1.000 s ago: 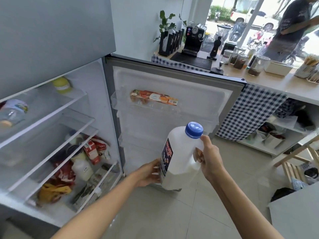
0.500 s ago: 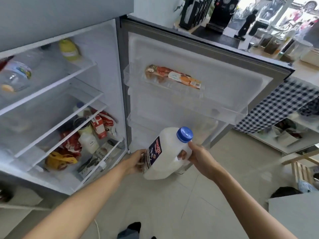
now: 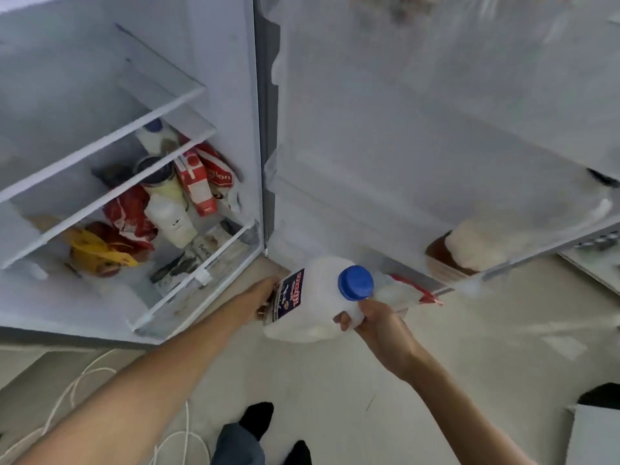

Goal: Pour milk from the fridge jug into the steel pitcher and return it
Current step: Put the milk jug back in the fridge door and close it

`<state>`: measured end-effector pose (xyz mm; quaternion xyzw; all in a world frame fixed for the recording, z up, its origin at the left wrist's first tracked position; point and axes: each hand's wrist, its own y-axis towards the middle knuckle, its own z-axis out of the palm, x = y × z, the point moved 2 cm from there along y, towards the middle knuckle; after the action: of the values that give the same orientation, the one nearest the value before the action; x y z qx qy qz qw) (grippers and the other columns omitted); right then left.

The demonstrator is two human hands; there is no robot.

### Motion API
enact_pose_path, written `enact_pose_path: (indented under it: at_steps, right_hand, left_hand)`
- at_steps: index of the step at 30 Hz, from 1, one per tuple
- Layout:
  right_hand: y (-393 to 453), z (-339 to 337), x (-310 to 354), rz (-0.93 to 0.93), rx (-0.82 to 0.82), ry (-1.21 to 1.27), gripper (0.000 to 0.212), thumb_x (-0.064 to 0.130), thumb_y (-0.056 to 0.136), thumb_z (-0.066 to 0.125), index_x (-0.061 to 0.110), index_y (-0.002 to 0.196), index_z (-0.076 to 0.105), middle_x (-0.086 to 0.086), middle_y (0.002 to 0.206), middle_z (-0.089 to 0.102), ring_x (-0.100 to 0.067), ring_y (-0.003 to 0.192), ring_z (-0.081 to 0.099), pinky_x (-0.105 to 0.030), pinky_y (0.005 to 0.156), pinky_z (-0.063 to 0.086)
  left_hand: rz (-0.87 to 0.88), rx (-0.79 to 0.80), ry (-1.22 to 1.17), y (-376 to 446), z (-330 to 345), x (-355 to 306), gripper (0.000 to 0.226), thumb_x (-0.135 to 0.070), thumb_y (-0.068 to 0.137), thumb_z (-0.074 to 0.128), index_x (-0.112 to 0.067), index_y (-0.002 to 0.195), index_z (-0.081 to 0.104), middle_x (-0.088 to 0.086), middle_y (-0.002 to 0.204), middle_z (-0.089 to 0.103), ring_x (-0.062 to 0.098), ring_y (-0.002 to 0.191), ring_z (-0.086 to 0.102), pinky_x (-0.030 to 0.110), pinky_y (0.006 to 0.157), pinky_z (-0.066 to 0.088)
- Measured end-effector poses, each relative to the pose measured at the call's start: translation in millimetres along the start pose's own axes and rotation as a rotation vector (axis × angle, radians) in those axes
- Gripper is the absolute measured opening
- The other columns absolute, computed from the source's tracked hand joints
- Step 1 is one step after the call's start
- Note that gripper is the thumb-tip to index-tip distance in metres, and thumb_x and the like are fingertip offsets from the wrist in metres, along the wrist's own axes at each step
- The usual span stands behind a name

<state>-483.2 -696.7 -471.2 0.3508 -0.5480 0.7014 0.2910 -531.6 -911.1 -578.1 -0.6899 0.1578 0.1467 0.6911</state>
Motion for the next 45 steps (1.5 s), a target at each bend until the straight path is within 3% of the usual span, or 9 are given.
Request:
enact_pose_path:
  at_steps: [6, 12, 18, 21, 25, 30, 34, 41, 45]
  right_hand:
    - [76.9, -9.2, -32.9, 0.028, -0.058, 0.179, 0.058, 0.008, 0.098, 0.034, 0.013, 0.050, 0.066, -0.003, 0.064, 0.061, -0.020, 0.078, 0.057, -0.029, 0.090, 0.043]
    - [136.4, -15.8, -43.2, -0.074, -0.208, 0.586, 0.034, 0.016, 0.102, 0.040, 0.008, 0.081, 0.065, -0.004, 0.067, 0.064, -0.012, 0.052, 0.054, -0.029, 0.072, 0.043]
    - [167.2, -23.4, -42.7, -0.151, -0.246, 0.802, 0.019, 0.012, 0.095, 0.047, 0.011, 0.088, 0.065, -0.004, 0.080, 0.066, -0.013, 0.055, 0.049, -0.024, 0.060, 0.046]
    - [183.4, -30.4, -34.0, -0.169, -0.288, 0.819, 0.013, 0.017, 0.093, 0.053, 0.013, 0.086, 0.064, -0.003, 0.076, 0.066, -0.011, 0.051, 0.050, -0.022, 0.055, 0.045]
    - [206.1, -42.5, -29.3, -0.153, -0.431, 0.818, 0.022, 0.031, 0.093, 0.057, 0.014, 0.079, 0.059, 0.001, 0.049, 0.048, -0.010, 0.038, 0.037, -0.022, 0.053, 0.039]
    - [228.6, -57.0, -23.4, -0.148, -0.510, 0.846, 0.032, 0.033, 0.095, 0.055, 0.015, 0.068, 0.050, 0.001, 0.039, 0.031, -0.012, 0.032, 0.026, -0.022, 0.041, 0.034]
    - [242.6, -60.3, -21.3, -0.156, -0.531, 0.789, 0.031, 0.029, 0.092, 0.058, 0.015, 0.066, 0.049, 0.001, 0.040, 0.032, -0.011, 0.032, 0.029, -0.020, 0.037, 0.034]
    - [268.5, -53.7, -27.3, -0.088, -0.512, 0.578, 0.025, 0.038, 0.091, 0.060, 0.016, 0.078, 0.057, 0.003, 0.053, 0.047, -0.007, 0.035, 0.035, -0.017, 0.043, 0.038]
    - [278.8, -49.6, -29.1, -0.027, -0.533, 0.412, 0.029, 0.046, 0.090, 0.060, 0.018, 0.081, 0.059, 0.002, 0.069, 0.052, -0.007, 0.035, 0.038, -0.017, 0.053, 0.040]
  left_hand:
    - [0.069, -0.056, 0.025, 85.7, -7.8, -15.1, 0.031, -0.041, 0.089, 0.050, -0.018, 0.068, 0.053, 0.003, 0.069, 0.055, 0.017, 0.063, 0.048, 0.024, 0.063, 0.039]
    - [0.167, -0.102, 0.099, 128.2, -2.7, -59.9, 0.046, -0.046, 0.090, 0.046, -0.018, 0.054, 0.053, -0.003, 0.035, 0.056, 0.009, 0.025, 0.051, 0.009, 0.033, 0.036]
    - [0.247, -0.163, 0.250, 139.5, 1.1, -108.0, 0.043, -0.042, 0.090, 0.046, -0.017, 0.056, 0.048, -0.004, 0.029, 0.051, 0.006, 0.020, 0.046, 0.012, 0.025, 0.033]
    - [0.255, -0.155, 0.291, 149.3, 5.2, -125.7, 0.045, -0.048, 0.090, 0.045, -0.019, 0.056, 0.049, -0.003, 0.038, 0.055, 0.010, 0.027, 0.051, 0.012, 0.036, 0.039]
    - [0.279, -0.122, 0.297, 164.0, 12.7, -140.2, 0.039, -0.052, 0.090, 0.046, -0.019, 0.070, 0.054, 0.001, 0.073, 0.057, 0.014, 0.061, 0.051, 0.025, 0.062, 0.039]
    - [0.322, -0.061, 0.191, 178.4, 16.2, -144.4, 0.034, -0.048, 0.093, 0.049, -0.020, 0.075, 0.055, -0.002, 0.071, 0.053, 0.009, 0.052, 0.050, 0.013, 0.042, 0.038]
    - [0.323, 0.005, 0.072, 189.9, 20.5, -135.3, 0.035, -0.044, 0.094, 0.050, -0.019, 0.071, 0.056, -0.004, 0.057, 0.056, 0.002, 0.031, 0.051, 0.008, 0.035, 0.035]
    - [0.277, 0.050, 0.022, 220.6, 18.7, -111.5, 0.031, -0.042, 0.095, 0.052, -0.015, 0.082, 0.059, 0.001, 0.076, 0.056, 0.014, 0.069, 0.051, 0.026, 0.079, 0.046]
    - [0.239, 0.095, -0.027, 223.6, 18.5, -107.5, 0.029, -0.037, 0.096, 0.052, -0.012, 0.084, 0.059, 0.003, 0.079, 0.058, 0.016, 0.070, 0.057, 0.024, 0.070, 0.053]
